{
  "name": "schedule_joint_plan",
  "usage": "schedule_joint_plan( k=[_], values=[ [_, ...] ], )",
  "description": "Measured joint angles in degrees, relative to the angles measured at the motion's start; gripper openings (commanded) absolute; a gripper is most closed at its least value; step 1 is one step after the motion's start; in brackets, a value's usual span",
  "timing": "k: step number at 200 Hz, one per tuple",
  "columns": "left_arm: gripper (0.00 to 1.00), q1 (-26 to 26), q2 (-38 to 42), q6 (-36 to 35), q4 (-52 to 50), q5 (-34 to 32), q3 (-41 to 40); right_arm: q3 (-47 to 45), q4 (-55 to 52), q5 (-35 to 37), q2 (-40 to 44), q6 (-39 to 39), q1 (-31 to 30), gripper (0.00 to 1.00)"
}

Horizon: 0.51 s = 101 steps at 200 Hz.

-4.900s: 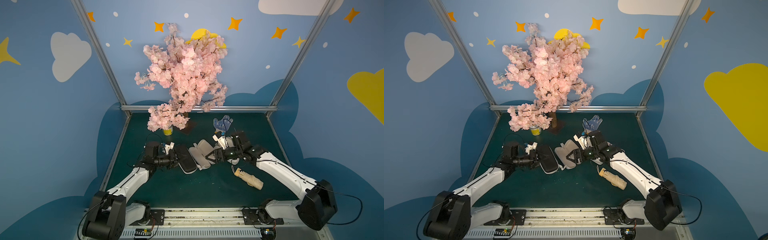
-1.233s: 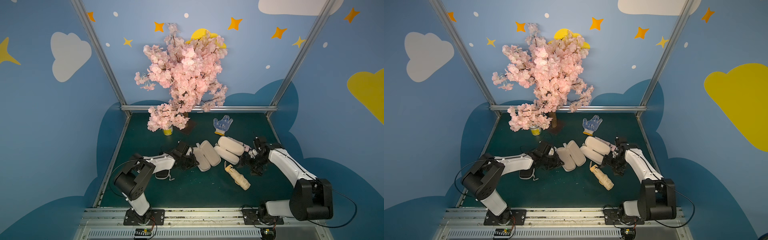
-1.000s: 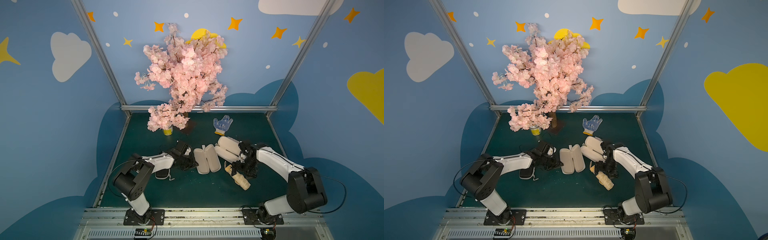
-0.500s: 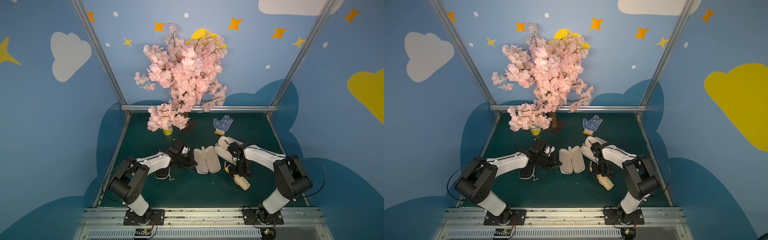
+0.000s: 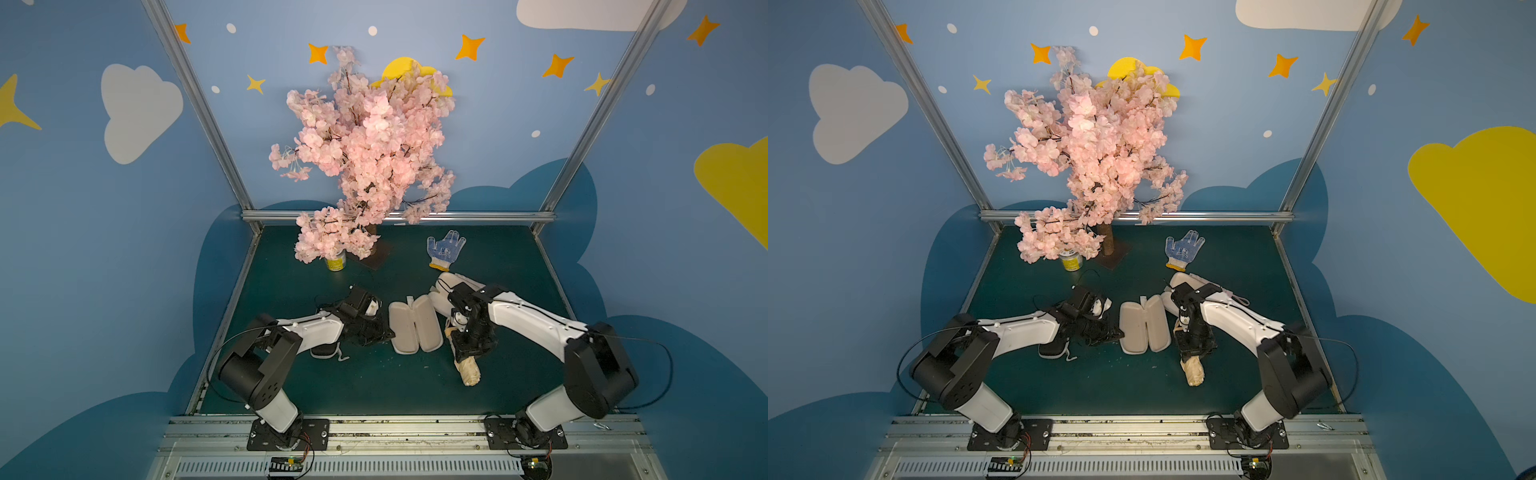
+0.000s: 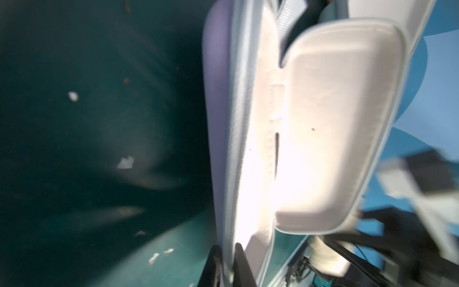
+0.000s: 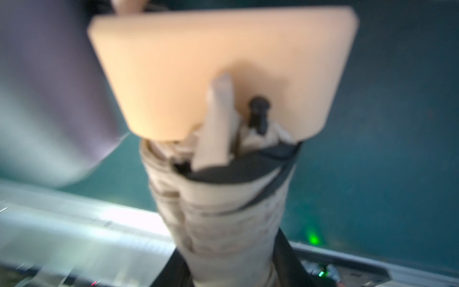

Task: Put umbrellas into zippered umbrella sleeves
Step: Pick up the umbrella from the center of the board.

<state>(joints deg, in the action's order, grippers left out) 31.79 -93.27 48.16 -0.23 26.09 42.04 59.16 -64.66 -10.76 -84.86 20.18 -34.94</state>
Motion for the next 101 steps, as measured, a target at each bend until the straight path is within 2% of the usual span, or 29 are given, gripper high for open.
schedule_joint_plan(
  k=[22, 40, 67, 101],
  values=[
    [0.08, 1.2, 0.0, 0.07, 2.54, -2.6, -2.1, 3.39, -4.81, -7.56, 9.22, 2.78, -1.27, 0.18],
    [0.07, 3.39, 0.0, 0.02, 4.63, -4.52, -2.05, 5.81, -7.02, -13.46, 11.85, 5.33, -5.01, 0.17],
    [0.06, 6.69, -0.59, 0.48, 8.46, -5.66, -1.2, 9.57, -8.66, -20.61, 7.13, 7.63, -10.97, 0.16],
    [0.05, 9.77, -0.81, 2.38, 11.23, -6.75, -1.2, 10.32, -4.55, -26.97, -1.6, 8.07, -9.03, 0.08]
  ],
)
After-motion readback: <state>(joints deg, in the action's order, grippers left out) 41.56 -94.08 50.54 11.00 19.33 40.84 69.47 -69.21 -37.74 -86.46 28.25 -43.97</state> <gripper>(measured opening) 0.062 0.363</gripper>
